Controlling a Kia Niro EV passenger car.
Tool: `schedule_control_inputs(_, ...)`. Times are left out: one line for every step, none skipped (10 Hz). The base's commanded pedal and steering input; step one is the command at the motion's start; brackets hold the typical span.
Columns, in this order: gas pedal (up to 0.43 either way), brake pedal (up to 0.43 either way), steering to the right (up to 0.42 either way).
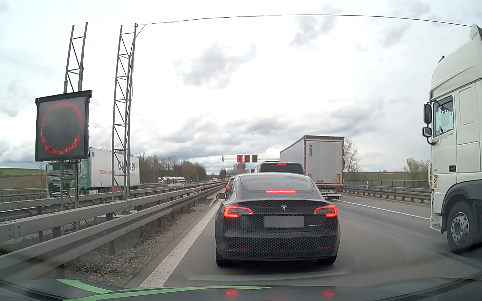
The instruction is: Follow the waypoints while adhering to traffic rules and regulations
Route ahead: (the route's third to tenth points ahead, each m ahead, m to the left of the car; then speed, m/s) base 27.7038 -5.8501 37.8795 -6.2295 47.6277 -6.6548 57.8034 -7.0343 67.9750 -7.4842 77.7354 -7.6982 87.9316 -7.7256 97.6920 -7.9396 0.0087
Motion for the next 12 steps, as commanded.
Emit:
schedule_control_inputs(0.000,0.293,-0.003)
schedule_control_inputs(0.000,0.293,-0.003)
schedule_control_inputs(0.000,0.293,-0.003)
schedule_control_inputs(0.000,0.293,-0.003)
schedule_control_inputs(0.000,0.293,-0.003)
schedule_control_inputs(0.000,0.293,-0.003)
schedule_control_inputs(0.000,0.299,-0.003)
schedule_control_inputs(0.000,0.299,-0.003)
schedule_control_inputs(0.000,0.293,-0.003)
schedule_control_inputs(0.000,0.293,-0.003)
schedule_control_inputs(0.000,0.293,-0.003)
schedule_control_inputs(0.000,0.293,-0.003)
